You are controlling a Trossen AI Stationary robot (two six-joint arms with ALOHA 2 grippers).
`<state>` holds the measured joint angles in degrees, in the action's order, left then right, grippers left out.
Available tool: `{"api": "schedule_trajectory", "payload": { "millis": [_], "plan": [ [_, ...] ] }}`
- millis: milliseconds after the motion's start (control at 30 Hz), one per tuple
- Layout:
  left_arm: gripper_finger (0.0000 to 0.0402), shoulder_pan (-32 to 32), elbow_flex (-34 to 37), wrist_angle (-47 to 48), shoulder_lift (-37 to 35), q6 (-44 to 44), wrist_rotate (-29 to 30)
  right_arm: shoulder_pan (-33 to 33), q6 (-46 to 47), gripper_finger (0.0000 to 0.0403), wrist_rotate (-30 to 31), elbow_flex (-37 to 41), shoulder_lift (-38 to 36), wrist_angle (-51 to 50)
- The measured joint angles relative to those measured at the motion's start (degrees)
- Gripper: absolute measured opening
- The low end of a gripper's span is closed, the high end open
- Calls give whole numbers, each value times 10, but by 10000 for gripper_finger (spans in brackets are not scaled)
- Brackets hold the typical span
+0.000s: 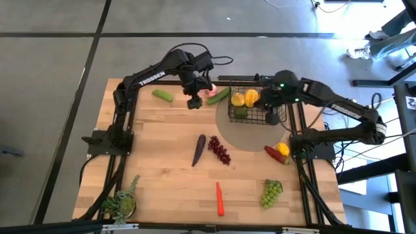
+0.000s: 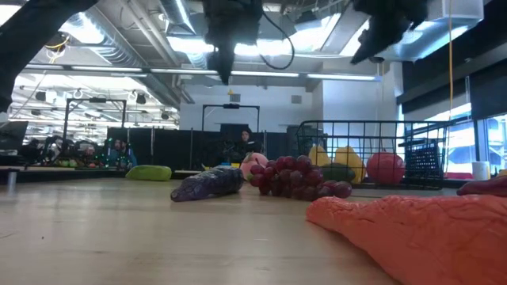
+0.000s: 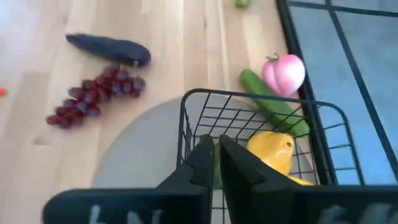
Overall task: Build produce basket
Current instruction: Put the pink peach into the black wire basket
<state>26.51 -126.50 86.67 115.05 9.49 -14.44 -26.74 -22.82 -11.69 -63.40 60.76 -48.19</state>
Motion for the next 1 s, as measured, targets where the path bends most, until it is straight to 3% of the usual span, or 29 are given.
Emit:
{"api": "schedule_trajectory", "payload": {
  "millis": [167,333,533,833,1000],
  "plan": [
    [286,1,6,24,-29,30,-6,0,74,23,-6,-22,-48,-76],
    [286,17,58,3,-96,44,-25,0,136,23,-21,-18,-100,-79],
    [286,37,204,-63,-213,13,-34,0,173,23,-26,-18,-127,-78],
    [286,38,440,-208,-372,-105,-29,0,259,23,-150,-18,-111,-52],
    [286,37,516,-266,-422,-136,-27,0,310,23,-160,-17,-100,-52]
  ]
}}
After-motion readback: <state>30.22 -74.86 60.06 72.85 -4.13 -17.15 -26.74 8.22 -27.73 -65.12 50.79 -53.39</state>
